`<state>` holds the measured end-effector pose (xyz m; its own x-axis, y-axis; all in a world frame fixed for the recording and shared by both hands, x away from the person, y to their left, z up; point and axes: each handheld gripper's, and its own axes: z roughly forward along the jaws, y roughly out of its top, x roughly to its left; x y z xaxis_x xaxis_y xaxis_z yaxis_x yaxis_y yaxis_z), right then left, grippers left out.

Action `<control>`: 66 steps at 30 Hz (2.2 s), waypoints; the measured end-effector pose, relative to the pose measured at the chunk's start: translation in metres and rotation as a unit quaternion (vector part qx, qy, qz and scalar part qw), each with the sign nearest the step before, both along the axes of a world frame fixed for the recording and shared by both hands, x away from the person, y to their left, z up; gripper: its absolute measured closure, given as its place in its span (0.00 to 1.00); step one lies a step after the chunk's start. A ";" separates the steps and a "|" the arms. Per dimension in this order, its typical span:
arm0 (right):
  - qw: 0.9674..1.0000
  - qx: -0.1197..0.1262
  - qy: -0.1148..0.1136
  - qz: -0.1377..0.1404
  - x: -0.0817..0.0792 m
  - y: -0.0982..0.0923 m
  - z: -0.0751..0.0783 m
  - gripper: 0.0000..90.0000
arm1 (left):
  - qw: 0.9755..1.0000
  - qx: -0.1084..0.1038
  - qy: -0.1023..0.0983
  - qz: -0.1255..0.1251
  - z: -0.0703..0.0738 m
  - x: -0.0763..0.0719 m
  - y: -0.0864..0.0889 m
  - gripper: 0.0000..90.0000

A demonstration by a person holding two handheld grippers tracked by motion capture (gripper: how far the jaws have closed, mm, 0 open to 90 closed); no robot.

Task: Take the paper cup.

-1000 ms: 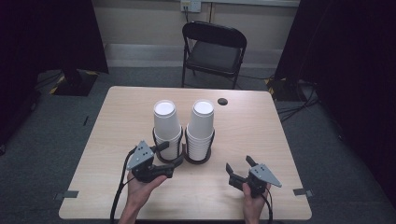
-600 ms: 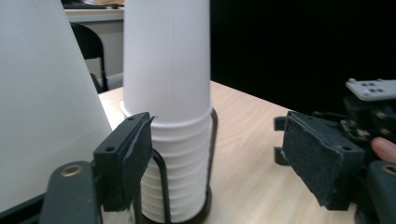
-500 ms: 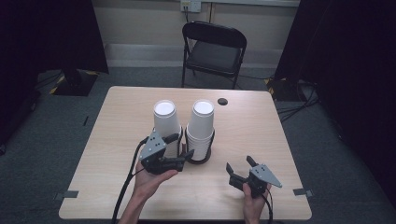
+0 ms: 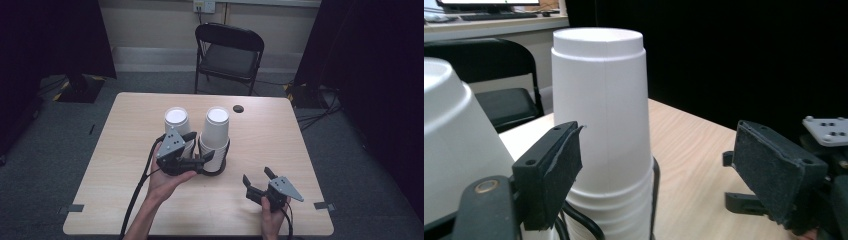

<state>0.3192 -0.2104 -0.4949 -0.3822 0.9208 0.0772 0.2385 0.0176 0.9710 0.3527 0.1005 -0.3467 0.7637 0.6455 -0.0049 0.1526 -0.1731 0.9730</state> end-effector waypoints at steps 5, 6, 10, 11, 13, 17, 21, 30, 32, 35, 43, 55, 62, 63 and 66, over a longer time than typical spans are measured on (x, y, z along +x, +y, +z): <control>1.000 -0.003 0.002 0.001 0.000 0.001 0.000 0.15 | 1.000 -0.001 0.009 0.010 0.006 0.010 -0.005 0.19; 1.000 -0.001 0.002 0.000 0.000 0.000 0.000 0.15 | 1.000 0.000 0.009 0.010 0.007 0.011 -0.004 0.18; 1.000 0.001 0.001 -0.001 0.000 0.000 0.000 0.15 | 1.000 -0.004 0.007 0.012 0.012 0.016 -0.006 0.18; 1.000 0.001 0.001 -0.001 0.000 0.000 0.000 0.15 | 1.000 -0.003 0.005 0.012 0.013 0.017 -0.006 0.18; 1.000 -0.001 0.000 -0.001 0.000 0.000 0.000 0.15 | 1.000 -0.008 0.008 0.003 0.016 0.019 -0.005 0.17; 1.000 -0.001 0.000 -0.001 0.000 0.000 0.000 0.15 | 1.000 -0.004 0.006 0.000 0.020 0.024 -0.008 0.17; 1.000 -0.002 -0.001 0.000 -0.001 0.000 0.000 0.15 | 1.000 0.012 -0.008 0.006 0.023 0.027 -0.015 0.18; 1.000 -0.003 -0.001 0.001 0.000 0.001 0.000 0.15 | 0.999 0.027 -0.003 0.018 0.029 0.041 -0.022 0.20; 1.000 -0.003 -0.001 0.002 -0.001 0.001 0.000 0.15 | 1.000 0.018 0.013 0.008 0.031 0.046 -0.021 0.18; 1.000 -0.003 -0.001 0.003 -0.001 0.001 0.000 0.15 | 0.999 0.032 0.014 0.016 0.033 0.050 -0.023 0.18; 1.000 -0.004 -0.001 0.004 0.000 0.001 0.000 0.15 | 0.999 0.036 0.021 0.011 0.038 0.060 -0.029 0.24; 1.000 -0.015 0.001 0.014 0.000 0.003 0.000 0.18 | 0.997 0.061 0.033 0.024 0.033 0.075 -0.039 0.18; 1.000 -0.014 0.002 0.013 0.000 0.003 0.000 0.17 | 0.996 0.084 0.018 0.022 0.036 0.077 -0.044 0.20; 1.000 -0.014 0.002 0.013 0.000 0.003 0.000 0.17 | 0.996 0.090 0.021 0.019 0.036 0.078 -0.046 0.20; 1.000 -0.014 0.002 0.013 -0.001 0.003 0.000 0.17 | 0.995 0.100 0.025 0.017 0.035 0.082 -0.050 0.22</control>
<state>0.3187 -0.2075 -0.4946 -0.4060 0.9123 0.0540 0.2420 0.0503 0.9690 0.4344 0.0501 -0.3120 0.7438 0.6624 0.0895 0.2083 -0.3570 0.9106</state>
